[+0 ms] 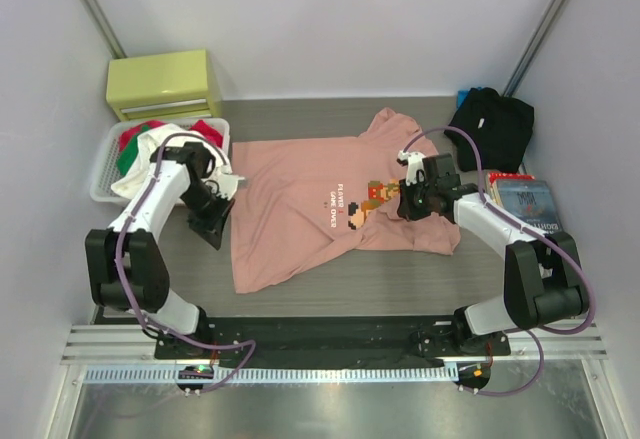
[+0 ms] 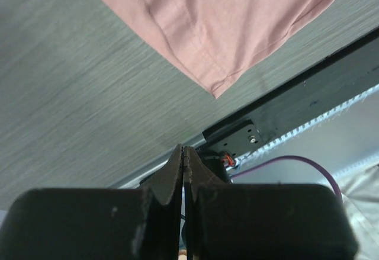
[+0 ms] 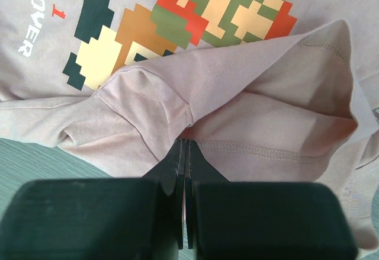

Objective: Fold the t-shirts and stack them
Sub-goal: Fold the flattened tshirt in 1/3 of the way

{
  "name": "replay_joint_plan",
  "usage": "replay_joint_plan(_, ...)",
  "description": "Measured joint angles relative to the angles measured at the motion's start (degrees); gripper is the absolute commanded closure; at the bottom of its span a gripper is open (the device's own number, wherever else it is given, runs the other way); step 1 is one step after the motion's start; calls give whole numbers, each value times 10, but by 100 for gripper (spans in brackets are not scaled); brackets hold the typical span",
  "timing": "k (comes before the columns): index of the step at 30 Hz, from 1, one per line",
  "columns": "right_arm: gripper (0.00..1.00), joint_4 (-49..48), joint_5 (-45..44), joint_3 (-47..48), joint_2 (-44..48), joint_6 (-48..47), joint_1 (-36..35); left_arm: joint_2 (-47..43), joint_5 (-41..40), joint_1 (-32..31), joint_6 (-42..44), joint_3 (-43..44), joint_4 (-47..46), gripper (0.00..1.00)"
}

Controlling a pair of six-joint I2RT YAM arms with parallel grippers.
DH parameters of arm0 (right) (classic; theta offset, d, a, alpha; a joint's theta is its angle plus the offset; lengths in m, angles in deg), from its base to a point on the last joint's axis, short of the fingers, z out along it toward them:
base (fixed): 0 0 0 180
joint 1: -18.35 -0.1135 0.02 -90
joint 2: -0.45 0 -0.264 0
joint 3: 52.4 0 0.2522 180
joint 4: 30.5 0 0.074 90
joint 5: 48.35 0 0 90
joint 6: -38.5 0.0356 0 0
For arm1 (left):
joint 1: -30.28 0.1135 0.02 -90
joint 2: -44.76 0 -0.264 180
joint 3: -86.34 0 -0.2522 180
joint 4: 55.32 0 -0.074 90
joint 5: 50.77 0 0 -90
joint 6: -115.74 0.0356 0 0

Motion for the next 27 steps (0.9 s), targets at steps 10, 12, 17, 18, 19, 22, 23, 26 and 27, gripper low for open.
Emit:
replay_joint_plan(10, 99, 0, 10, 0, -2, 0, 0, 69, 30, 72, 37, -15, 5, 100)
replay_joint_plan(12, 99, 0, 10, 0, -4, 0, 0, 74, 35, 71, 39, -15, 5, 100)
replay_joint_plan(17, 54, -1, -7, 0, -7, 0, 0, 74, 38, 71, 42, -9, 5, 100)
replay_joint_plan(18, 69, -3, -19, -1, -5, -3, 0, 74, 38, 71, 43, -9, 5, 100)
replay_joint_plan(19, 75, -9, -31, -4, -2, -7, 0, 74, 38, 71, 43, -9, 5, 100)
replay_joint_plan(22, 99, -30, -73, -33, 43, -9, 0, 74, 39, 71, 45, -9, 5, 100)
replay_joint_plan(23, 99, -35, -91, -43, 70, -9, 0, 74, 40, 71, 45, -9, 5, 100)
replay_joint_plan(26, 99, -55, -134, -57, 151, -14, 0, 74, 46, 71, 45, -11, 5, 100)
replay_joint_plan(27, 99, -65, -146, -57, 178, -17, 0, 75, 48, 71, 45, -12, 5, 100)
